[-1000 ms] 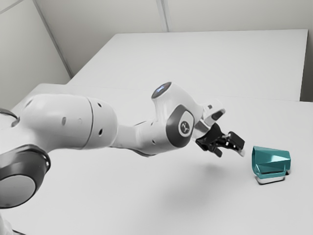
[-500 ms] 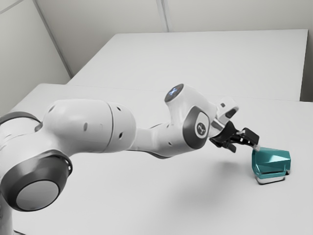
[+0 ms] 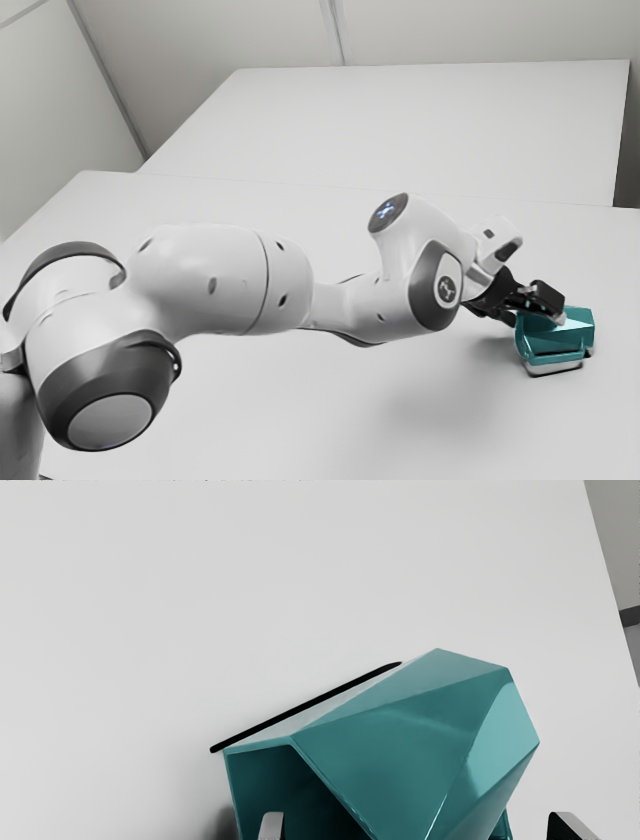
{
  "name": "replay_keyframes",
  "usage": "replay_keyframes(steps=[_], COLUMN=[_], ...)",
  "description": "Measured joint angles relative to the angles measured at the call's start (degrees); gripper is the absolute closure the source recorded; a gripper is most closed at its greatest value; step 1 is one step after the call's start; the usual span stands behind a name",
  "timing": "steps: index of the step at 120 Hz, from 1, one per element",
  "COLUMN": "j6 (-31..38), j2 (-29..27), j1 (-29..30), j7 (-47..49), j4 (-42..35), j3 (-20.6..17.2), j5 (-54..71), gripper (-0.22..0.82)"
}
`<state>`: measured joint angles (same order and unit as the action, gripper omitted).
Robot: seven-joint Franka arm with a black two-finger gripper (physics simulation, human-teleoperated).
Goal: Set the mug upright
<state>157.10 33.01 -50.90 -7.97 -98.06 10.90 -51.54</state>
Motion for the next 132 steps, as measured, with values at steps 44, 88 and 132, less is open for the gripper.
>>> replay_keyframes(steps=[44, 88, 132], j6=[2.01, 2.38, 2.38], j2=[0.44, 1.63, 3.75], j1=[-1.31, -1.43, -2.1], j7=[0.32, 0.47, 0.65], j4=[0.42, 4.53, 8.14], j3=[-0.03, -0.08, -0.09], j5=[-0.23, 0.83, 1.63], gripper=[0.4, 0.57, 0.72])
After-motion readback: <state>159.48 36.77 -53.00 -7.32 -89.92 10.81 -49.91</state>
